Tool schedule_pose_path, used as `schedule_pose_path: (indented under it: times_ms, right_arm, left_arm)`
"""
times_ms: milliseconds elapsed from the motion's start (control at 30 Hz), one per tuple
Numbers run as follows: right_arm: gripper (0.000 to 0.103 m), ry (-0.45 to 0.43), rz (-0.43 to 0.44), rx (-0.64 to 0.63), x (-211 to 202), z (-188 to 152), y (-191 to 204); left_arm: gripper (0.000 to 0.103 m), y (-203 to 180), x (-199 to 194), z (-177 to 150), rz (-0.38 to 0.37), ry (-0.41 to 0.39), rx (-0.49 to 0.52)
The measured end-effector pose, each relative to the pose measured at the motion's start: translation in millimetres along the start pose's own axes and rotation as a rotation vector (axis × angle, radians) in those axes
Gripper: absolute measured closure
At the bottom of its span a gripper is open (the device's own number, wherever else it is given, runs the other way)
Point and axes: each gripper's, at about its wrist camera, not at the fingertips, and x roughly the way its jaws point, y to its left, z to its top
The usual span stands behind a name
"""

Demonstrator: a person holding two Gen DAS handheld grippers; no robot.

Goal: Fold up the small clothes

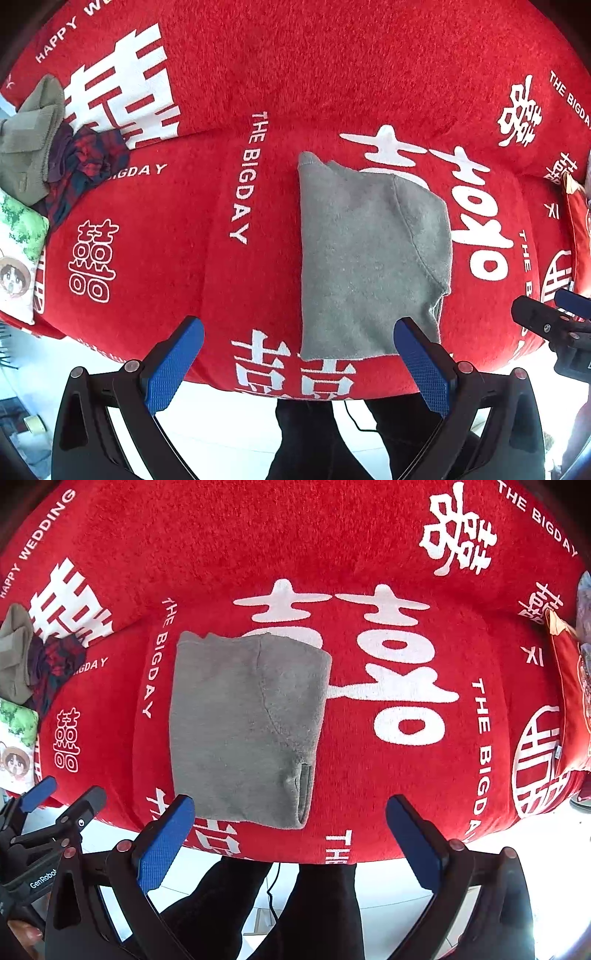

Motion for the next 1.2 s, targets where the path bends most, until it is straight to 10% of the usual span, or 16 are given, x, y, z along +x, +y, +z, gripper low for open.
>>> schedule_pose_path:
  times_ms: [1200]
  right_arm:
    - [0.0,-0.011,-0.018,-0.017,-3.2,-1.1,7.3]
  left_arm:
    - [0.0,4.2,-6.1,-1.6,0.025,-0.014,-0.016]
